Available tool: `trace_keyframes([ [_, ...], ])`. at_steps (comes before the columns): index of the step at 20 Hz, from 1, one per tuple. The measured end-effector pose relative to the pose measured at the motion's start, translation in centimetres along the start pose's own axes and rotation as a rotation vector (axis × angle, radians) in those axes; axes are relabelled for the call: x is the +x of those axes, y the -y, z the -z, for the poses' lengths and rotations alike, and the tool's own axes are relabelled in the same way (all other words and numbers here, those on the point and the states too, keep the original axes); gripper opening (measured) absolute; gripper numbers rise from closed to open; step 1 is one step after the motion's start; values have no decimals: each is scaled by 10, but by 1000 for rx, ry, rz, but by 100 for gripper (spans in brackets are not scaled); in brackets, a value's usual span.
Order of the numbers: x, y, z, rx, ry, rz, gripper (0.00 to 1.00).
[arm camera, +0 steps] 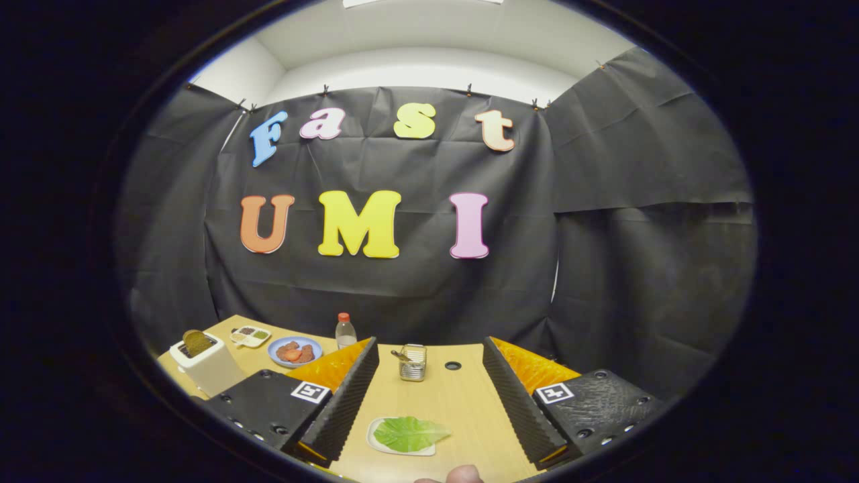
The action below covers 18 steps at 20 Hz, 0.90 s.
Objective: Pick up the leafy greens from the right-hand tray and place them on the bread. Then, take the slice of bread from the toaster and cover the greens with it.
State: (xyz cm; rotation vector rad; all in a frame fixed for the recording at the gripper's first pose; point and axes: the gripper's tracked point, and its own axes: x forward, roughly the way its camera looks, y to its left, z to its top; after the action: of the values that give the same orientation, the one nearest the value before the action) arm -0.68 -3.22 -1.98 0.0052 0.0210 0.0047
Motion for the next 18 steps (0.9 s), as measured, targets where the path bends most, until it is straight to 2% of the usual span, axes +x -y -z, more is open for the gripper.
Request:
trace_keyframes([
  [7, 11, 10, 38, -10, -56, -24, 95],
  [9, 23, 12, 61, -22, -87, -35, 95],
  [18, 99, 22, 225, 26, -351, -147, 96],
])
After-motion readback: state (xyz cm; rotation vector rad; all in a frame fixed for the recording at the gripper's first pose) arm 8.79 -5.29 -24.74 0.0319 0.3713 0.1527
